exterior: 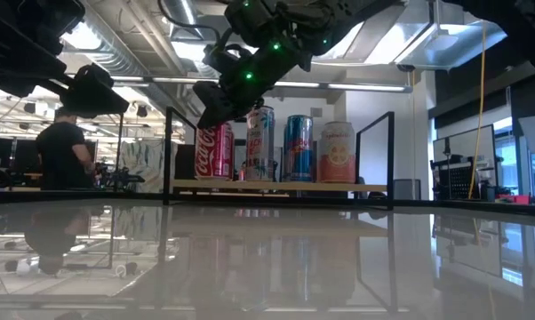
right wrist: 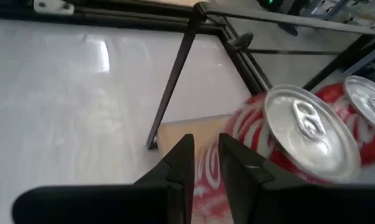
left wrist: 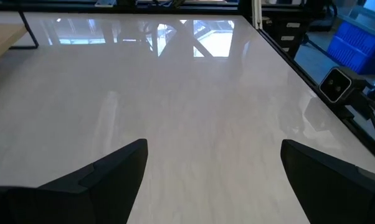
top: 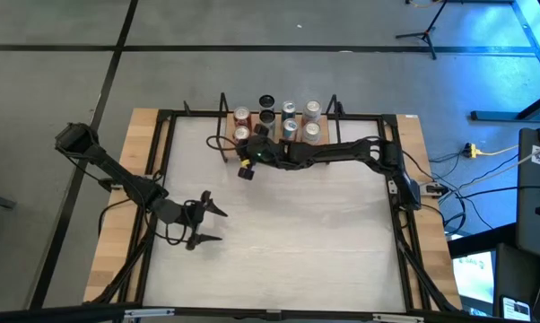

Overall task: Place canned beverage on shelf
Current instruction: Put the red soda can on the shelf, then return to Home Position

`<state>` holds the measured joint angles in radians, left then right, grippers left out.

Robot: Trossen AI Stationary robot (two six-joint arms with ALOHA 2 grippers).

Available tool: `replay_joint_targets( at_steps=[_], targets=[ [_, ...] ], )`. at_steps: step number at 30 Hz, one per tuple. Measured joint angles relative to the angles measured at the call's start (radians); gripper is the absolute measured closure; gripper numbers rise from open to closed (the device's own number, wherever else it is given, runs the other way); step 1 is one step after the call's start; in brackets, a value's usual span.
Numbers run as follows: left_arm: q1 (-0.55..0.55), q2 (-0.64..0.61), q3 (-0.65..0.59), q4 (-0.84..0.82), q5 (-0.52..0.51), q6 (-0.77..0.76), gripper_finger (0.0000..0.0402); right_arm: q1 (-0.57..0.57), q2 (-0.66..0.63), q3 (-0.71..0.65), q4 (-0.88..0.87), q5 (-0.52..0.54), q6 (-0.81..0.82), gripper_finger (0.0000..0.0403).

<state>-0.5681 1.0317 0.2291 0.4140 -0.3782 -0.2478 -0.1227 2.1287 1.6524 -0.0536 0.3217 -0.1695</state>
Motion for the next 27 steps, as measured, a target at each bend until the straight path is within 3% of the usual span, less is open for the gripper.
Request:
replay_joint_targets(
  at_steps=[5,8,15,19,27],
  targets=[
    [0.000,-0.003,0.000,0.032,-0.005,-0.032,0.0044,0.074,-0.101,0.002,-0.084,-0.001,-0.018,0.0333],
    [0.002,-0.028,0.016,0.025,-0.007,-0.034,0.0050,0.123,-0.179,0.005,-0.201,-0.060,-0.010,0.0333],
    [0.076,-0.140,0.052,-0.078,-0.031,-0.001,0.0118,0.189,-0.309,-0.039,-0.389,-0.156,0.070,0.0333],
    [0.159,-0.248,0.051,-0.185,0.002,0.044,0.0176,0.214,-0.395,-0.192,-0.345,-0.160,0.103,0.0333],
    [0.294,-0.447,0.040,-0.380,0.064,0.099,0.0289,0.214,-0.668,-0.627,0.036,-0.220,0.185,0.0334]
  ],
)
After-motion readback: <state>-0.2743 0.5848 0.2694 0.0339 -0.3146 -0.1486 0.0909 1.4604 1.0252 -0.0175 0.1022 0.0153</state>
